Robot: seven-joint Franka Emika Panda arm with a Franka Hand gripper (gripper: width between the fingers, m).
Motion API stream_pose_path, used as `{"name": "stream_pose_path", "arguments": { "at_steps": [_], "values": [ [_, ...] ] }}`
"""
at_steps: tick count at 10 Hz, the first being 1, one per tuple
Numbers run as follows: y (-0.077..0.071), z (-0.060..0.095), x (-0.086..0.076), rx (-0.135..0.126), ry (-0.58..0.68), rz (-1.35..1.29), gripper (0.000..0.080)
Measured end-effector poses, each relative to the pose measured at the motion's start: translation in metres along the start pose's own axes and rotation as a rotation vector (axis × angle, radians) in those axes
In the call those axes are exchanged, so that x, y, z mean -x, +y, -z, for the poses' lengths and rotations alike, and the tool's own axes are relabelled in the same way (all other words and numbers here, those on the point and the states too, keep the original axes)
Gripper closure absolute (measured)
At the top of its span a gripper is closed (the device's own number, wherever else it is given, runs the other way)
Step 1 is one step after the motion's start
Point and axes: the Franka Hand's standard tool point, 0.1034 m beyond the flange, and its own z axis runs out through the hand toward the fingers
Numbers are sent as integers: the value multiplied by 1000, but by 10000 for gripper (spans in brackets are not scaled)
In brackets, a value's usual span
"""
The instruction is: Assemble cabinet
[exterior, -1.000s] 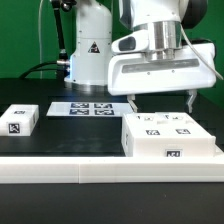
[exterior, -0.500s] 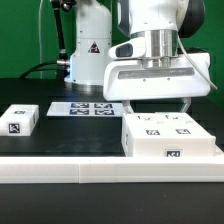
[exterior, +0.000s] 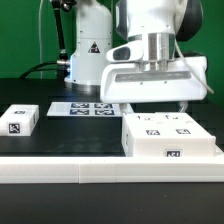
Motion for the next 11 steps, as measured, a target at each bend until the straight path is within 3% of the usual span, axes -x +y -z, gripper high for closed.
{"name": "stream_pose_path", "arguments": {
  "at_steps": [11],
  "values": [
    [6, -7, -3, 8, 23, 9, 2]
  ]
}}
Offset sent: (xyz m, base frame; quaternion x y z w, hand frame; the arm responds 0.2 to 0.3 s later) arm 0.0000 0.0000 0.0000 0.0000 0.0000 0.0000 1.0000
